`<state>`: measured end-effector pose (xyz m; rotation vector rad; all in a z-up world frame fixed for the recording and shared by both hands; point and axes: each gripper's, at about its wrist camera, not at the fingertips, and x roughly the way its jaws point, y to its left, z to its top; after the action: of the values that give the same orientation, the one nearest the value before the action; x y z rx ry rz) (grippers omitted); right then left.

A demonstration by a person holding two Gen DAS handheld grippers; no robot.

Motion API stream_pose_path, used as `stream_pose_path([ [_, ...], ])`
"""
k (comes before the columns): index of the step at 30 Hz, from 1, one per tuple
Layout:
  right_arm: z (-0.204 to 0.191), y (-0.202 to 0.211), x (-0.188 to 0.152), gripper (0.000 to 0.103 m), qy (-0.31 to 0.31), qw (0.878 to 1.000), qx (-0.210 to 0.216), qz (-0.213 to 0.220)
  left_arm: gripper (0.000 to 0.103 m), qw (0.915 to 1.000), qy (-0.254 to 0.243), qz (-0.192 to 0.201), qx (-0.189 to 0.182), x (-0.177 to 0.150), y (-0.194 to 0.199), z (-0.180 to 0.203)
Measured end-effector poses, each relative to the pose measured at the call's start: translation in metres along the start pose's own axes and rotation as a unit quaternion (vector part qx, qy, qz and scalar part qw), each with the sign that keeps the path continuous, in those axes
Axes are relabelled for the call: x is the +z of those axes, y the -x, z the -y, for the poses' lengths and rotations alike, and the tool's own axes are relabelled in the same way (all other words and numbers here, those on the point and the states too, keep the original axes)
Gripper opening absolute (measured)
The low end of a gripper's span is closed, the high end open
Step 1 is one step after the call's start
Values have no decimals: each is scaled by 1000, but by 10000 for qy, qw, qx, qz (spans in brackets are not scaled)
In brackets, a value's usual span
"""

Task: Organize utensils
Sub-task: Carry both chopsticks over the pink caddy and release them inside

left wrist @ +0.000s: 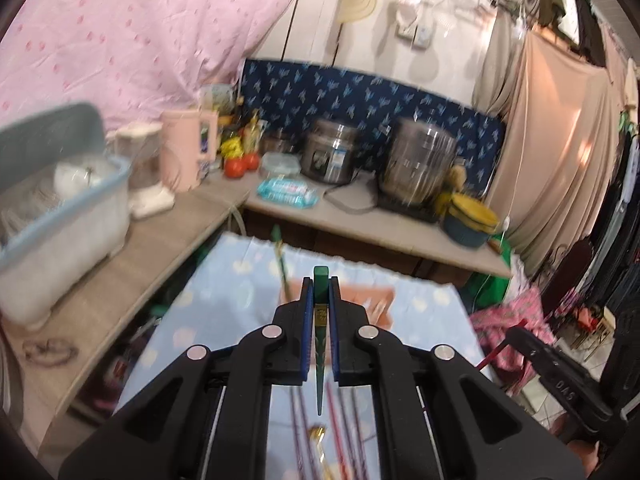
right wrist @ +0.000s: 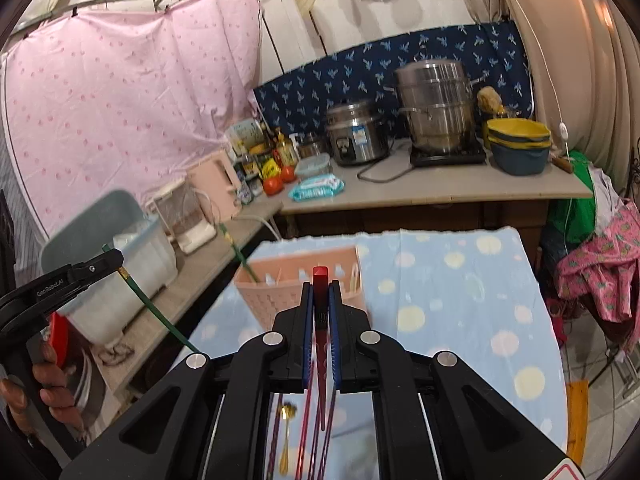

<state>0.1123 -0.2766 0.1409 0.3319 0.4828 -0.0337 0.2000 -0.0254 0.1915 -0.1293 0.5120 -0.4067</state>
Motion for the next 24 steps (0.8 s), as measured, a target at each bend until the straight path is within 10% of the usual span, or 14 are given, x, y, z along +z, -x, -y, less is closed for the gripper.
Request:
stream_pose_path([
  [11, -9, -41, 104, 7, -109, 9969, 138, 762, 7, 9971, -77, 752, -46, 87, -45, 22],
  [24, 7, -126, 105, 7, -95, 9989, -296, 340, 7, 10000, 69, 62, 34, 60, -137, 6],
])
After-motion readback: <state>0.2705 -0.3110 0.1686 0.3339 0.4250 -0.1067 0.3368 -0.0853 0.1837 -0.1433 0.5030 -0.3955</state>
